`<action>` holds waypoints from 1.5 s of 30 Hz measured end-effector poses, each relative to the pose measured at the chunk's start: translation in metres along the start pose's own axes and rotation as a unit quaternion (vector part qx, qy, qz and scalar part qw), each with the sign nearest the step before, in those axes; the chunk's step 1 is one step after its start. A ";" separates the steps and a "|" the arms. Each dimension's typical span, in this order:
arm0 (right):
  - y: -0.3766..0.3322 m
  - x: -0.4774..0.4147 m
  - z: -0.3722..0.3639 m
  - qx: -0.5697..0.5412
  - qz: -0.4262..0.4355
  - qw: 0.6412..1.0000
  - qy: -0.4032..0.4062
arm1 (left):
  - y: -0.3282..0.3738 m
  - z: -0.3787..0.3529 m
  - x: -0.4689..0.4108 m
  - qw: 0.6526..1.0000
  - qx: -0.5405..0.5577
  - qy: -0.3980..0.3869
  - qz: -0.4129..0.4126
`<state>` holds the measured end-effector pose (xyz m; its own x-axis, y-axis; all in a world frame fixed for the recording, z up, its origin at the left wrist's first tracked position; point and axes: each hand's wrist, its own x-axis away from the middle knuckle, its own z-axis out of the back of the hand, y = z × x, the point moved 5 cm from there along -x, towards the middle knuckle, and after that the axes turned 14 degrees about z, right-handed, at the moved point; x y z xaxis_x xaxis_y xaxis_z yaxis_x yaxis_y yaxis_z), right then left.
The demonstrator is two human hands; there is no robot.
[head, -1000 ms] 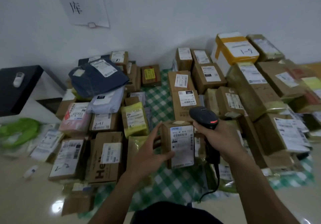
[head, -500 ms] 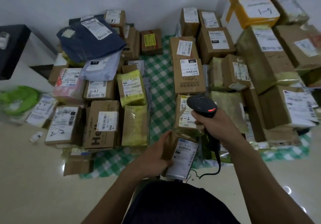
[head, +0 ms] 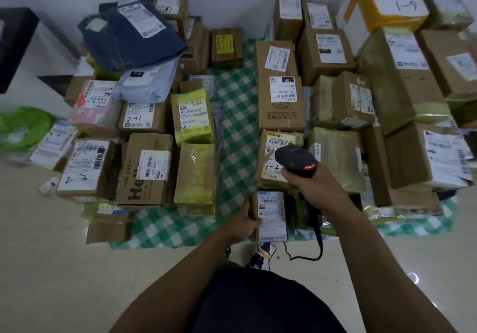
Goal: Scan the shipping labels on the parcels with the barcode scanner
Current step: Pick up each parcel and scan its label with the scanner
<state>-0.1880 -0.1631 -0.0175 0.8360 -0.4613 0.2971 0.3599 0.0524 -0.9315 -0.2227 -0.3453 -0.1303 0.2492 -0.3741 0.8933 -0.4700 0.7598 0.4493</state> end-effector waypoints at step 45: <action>-0.085 -0.298 -0.072 -0.108 -0.041 0.991 0.061 | 0.372 0.319 -0.237 0.909 -0.253 0.308 -0.121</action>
<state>-0.4976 -0.0939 -0.0422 0.7460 -0.5611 0.3587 0.3169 -0.1746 -0.9323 -0.7265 -0.1437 -0.1710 0.7933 -0.3130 0.5222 0.0734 0.9006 0.4284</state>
